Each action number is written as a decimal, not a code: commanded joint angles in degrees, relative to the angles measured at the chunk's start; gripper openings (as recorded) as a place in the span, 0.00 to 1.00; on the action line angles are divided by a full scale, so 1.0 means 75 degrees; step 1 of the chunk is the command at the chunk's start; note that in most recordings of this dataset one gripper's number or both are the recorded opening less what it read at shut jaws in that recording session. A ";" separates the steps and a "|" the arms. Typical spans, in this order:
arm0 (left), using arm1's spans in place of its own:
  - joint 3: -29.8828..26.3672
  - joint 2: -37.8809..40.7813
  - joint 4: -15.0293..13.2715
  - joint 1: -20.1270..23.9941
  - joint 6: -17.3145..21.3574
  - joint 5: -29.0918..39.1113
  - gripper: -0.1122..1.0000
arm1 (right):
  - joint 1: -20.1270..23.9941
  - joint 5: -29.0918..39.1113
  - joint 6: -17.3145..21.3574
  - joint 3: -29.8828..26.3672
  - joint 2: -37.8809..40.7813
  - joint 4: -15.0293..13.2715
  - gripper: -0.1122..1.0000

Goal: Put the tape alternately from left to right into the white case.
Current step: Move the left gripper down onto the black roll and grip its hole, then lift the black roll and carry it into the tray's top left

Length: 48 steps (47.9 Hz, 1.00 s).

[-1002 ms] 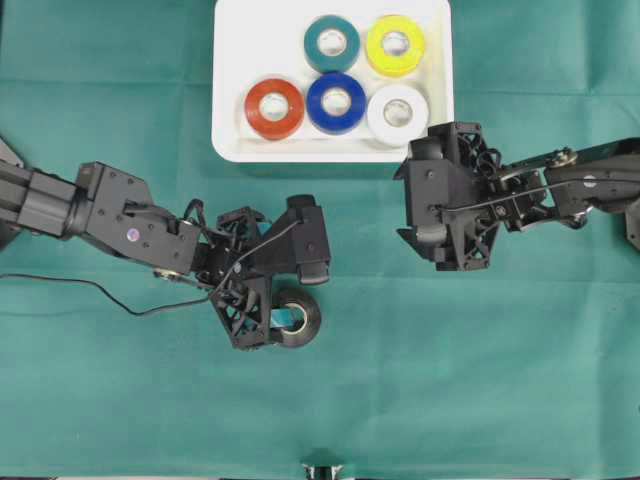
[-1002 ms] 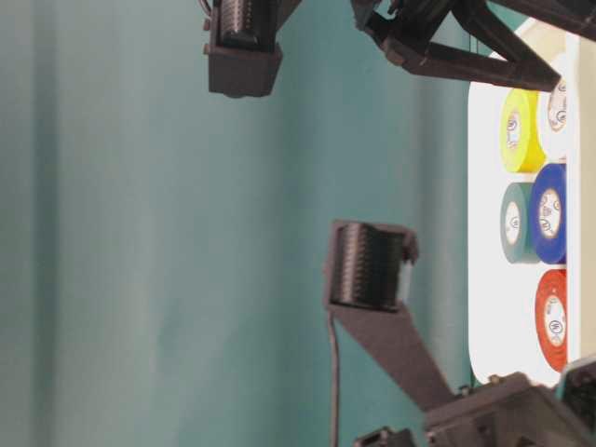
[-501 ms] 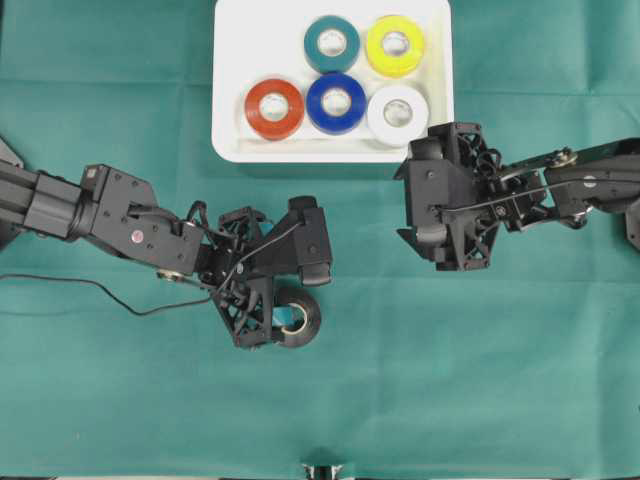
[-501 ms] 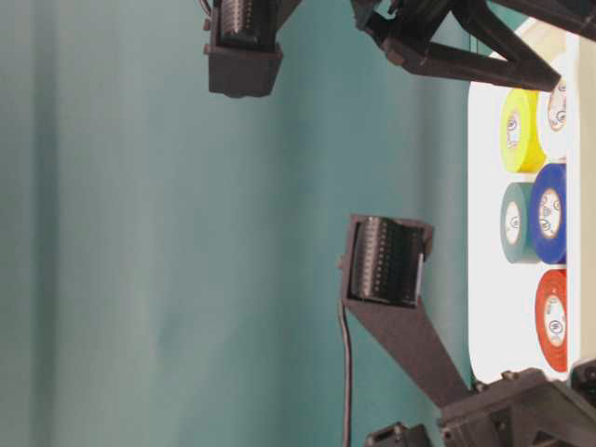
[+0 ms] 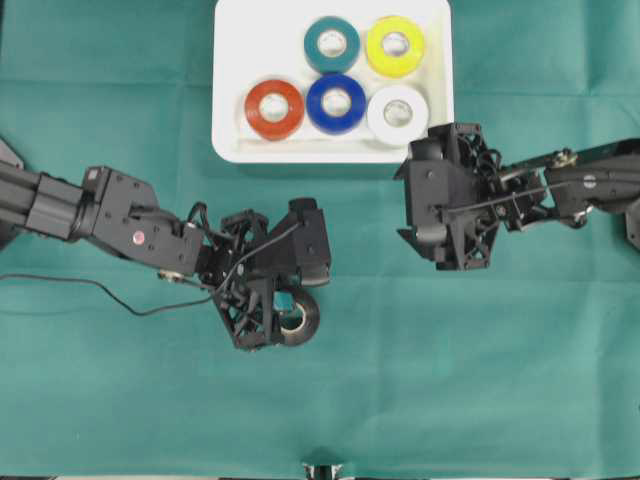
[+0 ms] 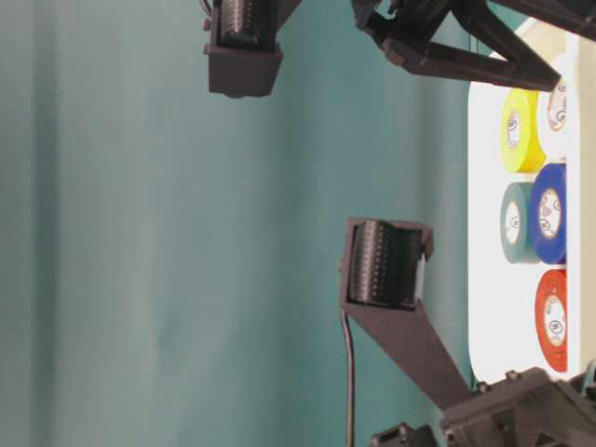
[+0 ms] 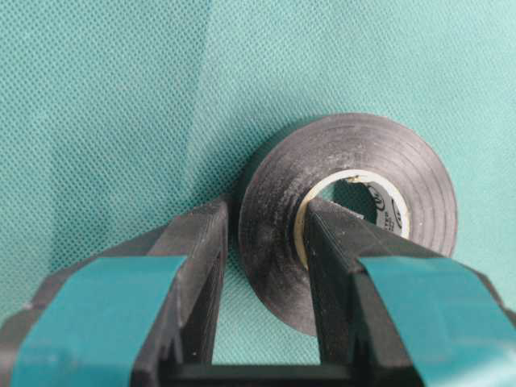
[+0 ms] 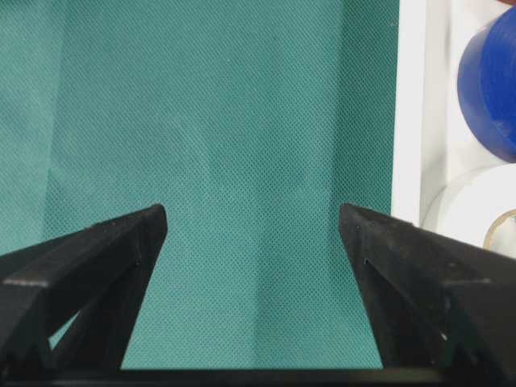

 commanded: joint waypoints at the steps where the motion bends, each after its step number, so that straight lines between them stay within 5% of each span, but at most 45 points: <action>1: -0.0035 -0.0211 0.0012 -0.0012 -0.0012 -0.0012 0.33 | 0.0012 -0.0035 0.0000 -0.0059 -0.0199 0.0000 0.75; 48: -0.0035 -0.1863 0.0047 -0.0070 0.0012 0.1195 0.32 | 0.0012 -0.0035 0.0000 -0.0059 -0.0199 0.0000 0.75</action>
